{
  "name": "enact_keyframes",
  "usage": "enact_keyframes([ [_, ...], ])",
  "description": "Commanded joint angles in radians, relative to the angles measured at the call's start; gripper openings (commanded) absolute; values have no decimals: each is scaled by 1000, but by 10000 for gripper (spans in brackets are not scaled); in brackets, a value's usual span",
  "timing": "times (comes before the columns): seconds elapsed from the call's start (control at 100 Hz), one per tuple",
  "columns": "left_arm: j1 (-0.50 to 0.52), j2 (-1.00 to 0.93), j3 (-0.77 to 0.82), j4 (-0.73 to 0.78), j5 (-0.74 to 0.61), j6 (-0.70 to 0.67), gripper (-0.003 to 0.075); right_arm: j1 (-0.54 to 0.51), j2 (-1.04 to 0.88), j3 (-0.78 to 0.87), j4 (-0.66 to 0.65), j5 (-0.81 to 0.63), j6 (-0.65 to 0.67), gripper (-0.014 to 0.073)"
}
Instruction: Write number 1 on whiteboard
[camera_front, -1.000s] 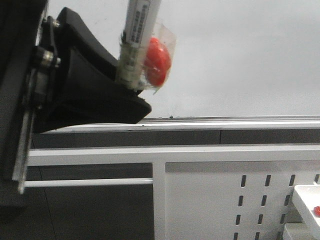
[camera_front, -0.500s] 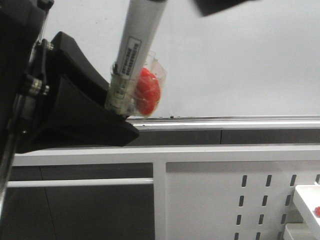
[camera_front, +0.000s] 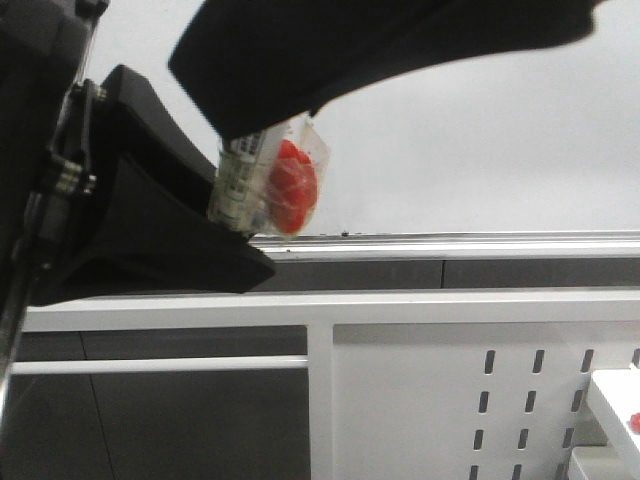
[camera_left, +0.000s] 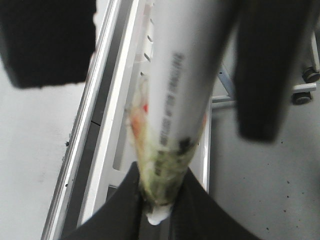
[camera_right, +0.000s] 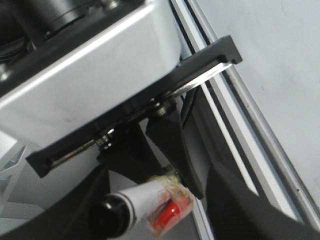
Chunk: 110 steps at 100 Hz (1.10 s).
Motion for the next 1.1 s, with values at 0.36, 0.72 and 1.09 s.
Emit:
enact_keyframes([
  [0.36,-8,-24,-35,12,-58,-3,-20,3,57,-39,53,-25,4,-18],
  [0.72,-8,-71,-35,-129,-74,-3,176,3,53,-39,23,-78,4,-69],
  [1.09,-8,-375,-35,-352,-8,-3,475,3,-34,43,-54,-434,4,-68],
])
